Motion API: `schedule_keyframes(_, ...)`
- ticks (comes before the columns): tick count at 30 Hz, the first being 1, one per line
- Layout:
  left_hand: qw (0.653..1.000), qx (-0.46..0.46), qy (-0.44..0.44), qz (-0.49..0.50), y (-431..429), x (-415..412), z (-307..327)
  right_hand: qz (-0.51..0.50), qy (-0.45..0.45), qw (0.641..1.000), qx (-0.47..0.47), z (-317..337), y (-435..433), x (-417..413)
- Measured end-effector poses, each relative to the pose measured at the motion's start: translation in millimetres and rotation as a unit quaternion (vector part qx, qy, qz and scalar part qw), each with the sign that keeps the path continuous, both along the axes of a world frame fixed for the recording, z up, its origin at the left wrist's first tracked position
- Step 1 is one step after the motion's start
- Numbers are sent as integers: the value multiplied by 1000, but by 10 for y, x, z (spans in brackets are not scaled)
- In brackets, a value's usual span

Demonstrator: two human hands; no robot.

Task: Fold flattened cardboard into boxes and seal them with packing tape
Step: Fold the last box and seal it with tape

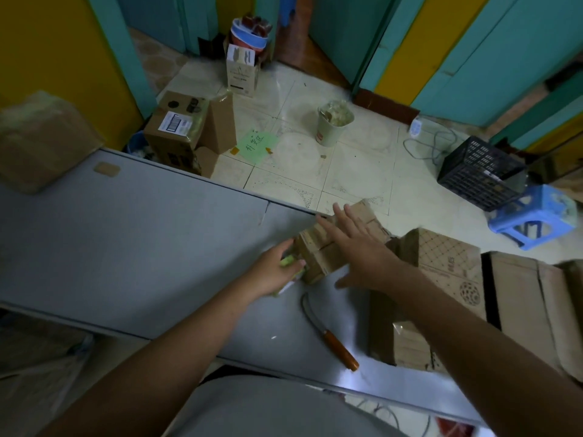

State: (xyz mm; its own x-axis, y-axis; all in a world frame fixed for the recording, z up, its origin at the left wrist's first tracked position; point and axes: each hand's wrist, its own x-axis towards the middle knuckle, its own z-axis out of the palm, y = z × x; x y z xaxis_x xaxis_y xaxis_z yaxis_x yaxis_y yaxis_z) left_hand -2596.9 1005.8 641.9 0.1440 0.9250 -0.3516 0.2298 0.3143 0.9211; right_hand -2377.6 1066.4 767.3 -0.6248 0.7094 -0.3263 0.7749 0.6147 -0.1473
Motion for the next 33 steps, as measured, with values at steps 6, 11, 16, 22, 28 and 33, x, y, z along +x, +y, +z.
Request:
schedule_keyframes(6, 998, 22, 52, -8, 31, 4, 33, -163, 281, 945, 21, -310, -1091, 157)
schedule_keyframes(11, 996, -17, 87, 27, 16, 31, -7, -276, -29, 944, -179, -903, -1398, 309)
schedule_keyframes(16, 993, 9, 116, 29, 8, 35, -29, -291, 26, 939, -183, -1027, -1472, 409)
schedule_keyframes(22, 992, -21, 125, 19, -10, -7, 13, -276, 246, 919, -138, -421, -1780, 506)
schedule_keyframes(28, 995, -13, 101, -4, -31, -36, 75, -311, 269, 907, -88, -67, -1489, 98)
schedule_keyframes(33, 998, -10, 57, 13, -56, -58, 176, -289, 213, 930, -75, -158, -1162, -137)
